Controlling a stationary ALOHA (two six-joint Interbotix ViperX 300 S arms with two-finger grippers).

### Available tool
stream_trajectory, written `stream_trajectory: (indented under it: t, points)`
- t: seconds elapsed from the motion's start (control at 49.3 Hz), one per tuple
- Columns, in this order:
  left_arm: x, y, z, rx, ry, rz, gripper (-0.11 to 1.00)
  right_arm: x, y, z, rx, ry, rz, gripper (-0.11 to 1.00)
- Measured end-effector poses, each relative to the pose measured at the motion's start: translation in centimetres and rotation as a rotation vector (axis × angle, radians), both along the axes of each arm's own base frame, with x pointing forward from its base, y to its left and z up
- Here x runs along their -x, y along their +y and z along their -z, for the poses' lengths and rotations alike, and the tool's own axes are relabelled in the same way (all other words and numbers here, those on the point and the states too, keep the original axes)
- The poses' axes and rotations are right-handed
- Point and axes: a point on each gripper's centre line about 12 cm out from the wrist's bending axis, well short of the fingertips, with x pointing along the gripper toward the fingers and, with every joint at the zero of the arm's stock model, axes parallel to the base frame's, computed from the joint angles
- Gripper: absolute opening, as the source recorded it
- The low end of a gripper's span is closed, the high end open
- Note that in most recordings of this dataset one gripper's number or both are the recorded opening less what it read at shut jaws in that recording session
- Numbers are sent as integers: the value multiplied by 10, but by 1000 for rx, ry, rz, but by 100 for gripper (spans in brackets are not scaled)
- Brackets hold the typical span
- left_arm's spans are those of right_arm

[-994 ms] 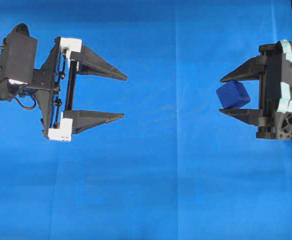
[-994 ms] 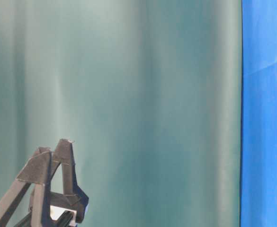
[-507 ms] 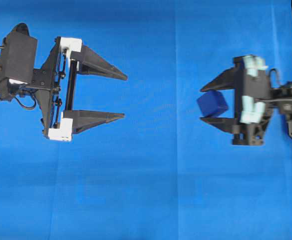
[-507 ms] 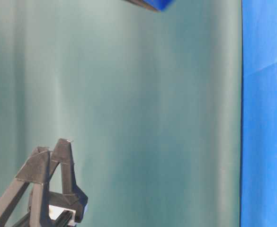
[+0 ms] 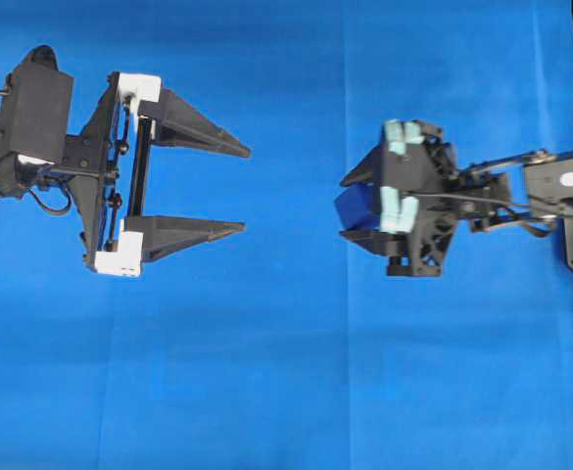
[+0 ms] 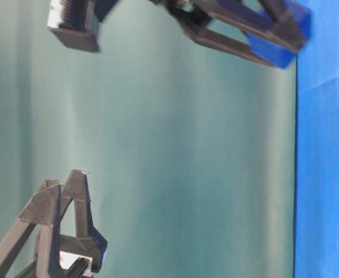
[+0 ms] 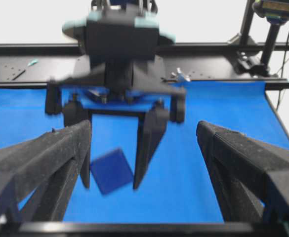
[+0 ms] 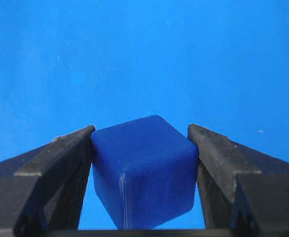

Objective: Handover the blue block to the right arm after grasping it with the left arm, then place it in the designated position.
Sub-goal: 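Move the right gripper with the cube toward the table center and lower it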

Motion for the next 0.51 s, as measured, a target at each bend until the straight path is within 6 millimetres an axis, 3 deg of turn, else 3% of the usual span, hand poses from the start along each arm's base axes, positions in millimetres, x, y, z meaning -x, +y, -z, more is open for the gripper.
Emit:
stream_trajectory:
  t: [0.284,0.507]
  points:
    - [0,-1,0,-1,0,2,92,-20,-8,39,-45,-8,-9,52]
    - [0,-1,0,0,0,2,92,-28,-11,58,-75,-20,-14,52]
